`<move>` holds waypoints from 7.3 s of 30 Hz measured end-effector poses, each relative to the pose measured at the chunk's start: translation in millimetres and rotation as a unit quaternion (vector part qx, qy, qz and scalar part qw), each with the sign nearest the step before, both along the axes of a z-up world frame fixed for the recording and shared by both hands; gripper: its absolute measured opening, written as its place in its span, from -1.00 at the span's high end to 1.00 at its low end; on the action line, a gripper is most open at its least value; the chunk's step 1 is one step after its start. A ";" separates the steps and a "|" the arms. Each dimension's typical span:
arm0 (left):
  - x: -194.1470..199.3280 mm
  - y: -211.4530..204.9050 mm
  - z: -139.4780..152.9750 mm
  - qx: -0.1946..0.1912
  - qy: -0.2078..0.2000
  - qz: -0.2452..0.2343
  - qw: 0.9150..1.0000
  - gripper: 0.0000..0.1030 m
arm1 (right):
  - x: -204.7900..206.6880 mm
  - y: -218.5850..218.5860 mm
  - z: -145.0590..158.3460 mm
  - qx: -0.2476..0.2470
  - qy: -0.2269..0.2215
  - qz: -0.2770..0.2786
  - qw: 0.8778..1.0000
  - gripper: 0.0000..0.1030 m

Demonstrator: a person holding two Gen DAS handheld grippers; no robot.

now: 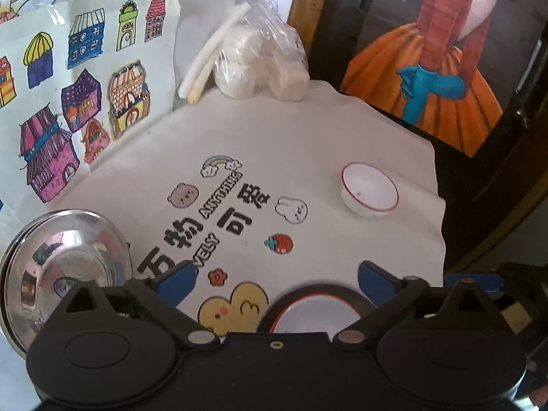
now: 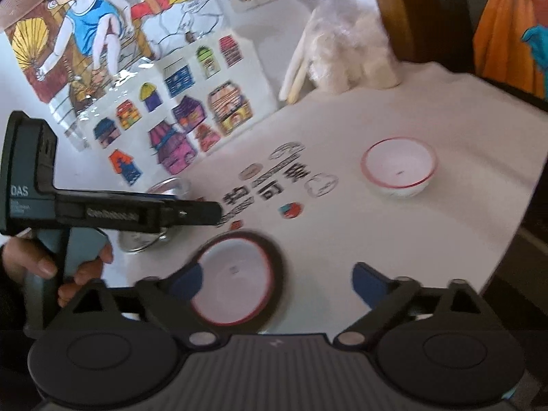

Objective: Organize plates and bowls
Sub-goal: 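Move both grippers to the smaller white red-rimmed bowl and grip its rim, then lift the small white bowl with both grippers and carry it over the bowl stack, then lower the small white bowl into the nested bowls with both grippers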

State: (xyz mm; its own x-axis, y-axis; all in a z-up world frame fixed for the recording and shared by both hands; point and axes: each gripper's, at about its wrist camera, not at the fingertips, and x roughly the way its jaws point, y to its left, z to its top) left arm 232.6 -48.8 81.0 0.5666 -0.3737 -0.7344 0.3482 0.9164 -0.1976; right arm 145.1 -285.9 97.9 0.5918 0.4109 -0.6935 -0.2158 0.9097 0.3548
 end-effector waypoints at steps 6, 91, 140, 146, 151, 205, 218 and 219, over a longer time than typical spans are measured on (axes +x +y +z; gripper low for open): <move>14.8 -19.3 2.8 0.003 -0.008 0.015 1.000 -0.98 | -2.5 -16.1 -6.8 -0.051 -0.044 -0.040 0.997 -1.00; 113.3 -120.9 -72.7 -0.107 0.090 0.003 0.990 0.88 | 85.9 -63.2 -96.5 0.018 -0.055 -0.208 0.976 0.66; -27.6 -12.9 -20.8 -0.203 -0.033 0.059 0.977 0.84 | -16.8 6.8 -24.4 0.049 -0.145 -0.128 0.980 0.66; -39.8 -3.5 -25.6 -0.178 -0.042 0.053 0.982 0.84 | -26.6 17.8 -25.3 0.050 -0.136 -0.110 0.983 0.65; -46.0 0.2 -29.4 -0.158 -0.042 0.044 0.986 0.84 | -29.6 19.3 -27.7 0.061 -0.116 -0.095 0.987 0.63; -66.0 16.8 -52.2 -0.083 -0.006 0.064 0.994 0.78 | -25.8 40.1 -49.8 0.086 -0.021 -0.052 0.995 0.44; -67.7 16.0 -52.8 -0.075 -0.008 0.060 0.995 0.76 | -25.6 40.0 -49.1 0.085 -0.021 -0.052 0.995 0.41; -67.9 15.6 -52.4 -0.074 -0.007 0.059 0.995 0.76 | -25.5 39.8 -49.0 0.085 -0.021 -0.052 0.995 0.41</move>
State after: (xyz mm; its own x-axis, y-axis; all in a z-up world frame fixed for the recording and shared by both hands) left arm 164.8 -33.1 28.5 0.6237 -0.4074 -0.6671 0.2432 0.9122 -0.3297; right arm 119.6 -246.0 48.8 0.6641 0.4545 -0.5936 -0.1412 0.8559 0.4975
